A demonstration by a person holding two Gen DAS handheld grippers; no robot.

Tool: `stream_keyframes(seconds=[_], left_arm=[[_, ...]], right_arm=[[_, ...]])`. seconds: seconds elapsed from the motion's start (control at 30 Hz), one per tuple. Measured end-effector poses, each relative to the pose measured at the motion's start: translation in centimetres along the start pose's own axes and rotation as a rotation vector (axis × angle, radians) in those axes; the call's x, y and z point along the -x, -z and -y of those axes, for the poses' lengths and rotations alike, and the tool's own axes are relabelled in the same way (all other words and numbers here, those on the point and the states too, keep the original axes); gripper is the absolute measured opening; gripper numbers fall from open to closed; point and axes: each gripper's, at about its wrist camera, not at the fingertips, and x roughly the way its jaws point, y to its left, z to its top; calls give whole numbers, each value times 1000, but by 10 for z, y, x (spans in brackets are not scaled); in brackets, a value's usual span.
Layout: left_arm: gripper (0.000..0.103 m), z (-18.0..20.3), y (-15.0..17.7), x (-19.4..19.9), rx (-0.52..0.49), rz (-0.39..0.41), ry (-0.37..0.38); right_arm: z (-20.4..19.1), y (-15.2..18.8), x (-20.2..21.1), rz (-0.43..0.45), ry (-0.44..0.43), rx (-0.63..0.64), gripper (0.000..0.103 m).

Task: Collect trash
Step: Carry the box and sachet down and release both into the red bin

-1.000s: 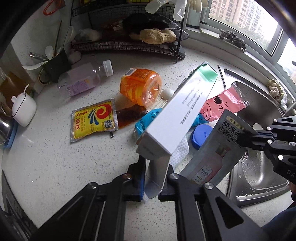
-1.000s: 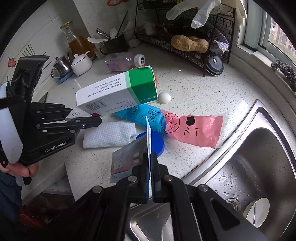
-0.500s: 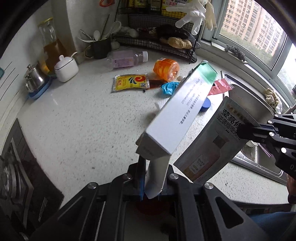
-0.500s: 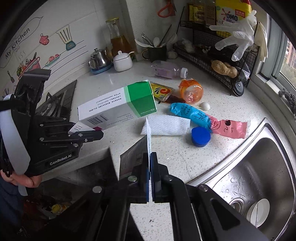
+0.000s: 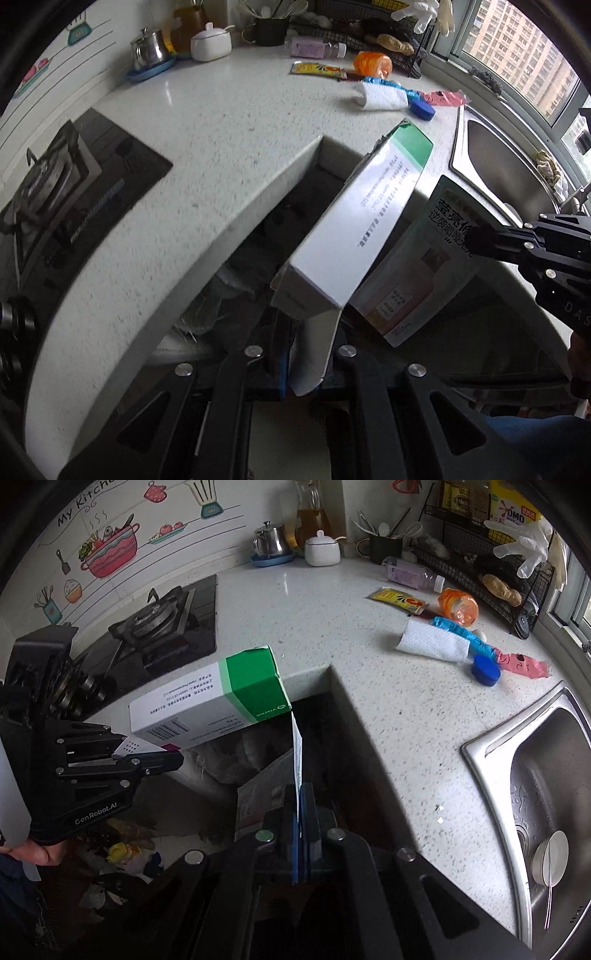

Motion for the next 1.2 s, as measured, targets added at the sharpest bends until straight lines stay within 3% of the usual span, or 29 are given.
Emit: stream_keyframes(seconds=[0.2, 0.4, 0.77, 1.1, 1.13, 1.2], left_arm=[[9, -10, 56, -44, 69, -77, -15], [9, -24, 95, -119, 121, -142, -19], [8, -58, 123, -268, 158, -141, -21], [8, -70, 128, -320, 133, -162, -15], [8, -70, 127, -322, 132, -167, -14], [8, -70, 126, -321, 126, -176, -13]], right_arm=[[-10, 41, -53, -76, -17, 39, 1], [-3, 72, -134, -156, -10, 60, 1], [16, 104, -292, -185, 28, 89, 1], [25, 132, -353, -226, 27, 93, 2], [24, 135, -356, -228, 31, 97, 7], [21, 137, -356, -223, 59, 104, 33]])
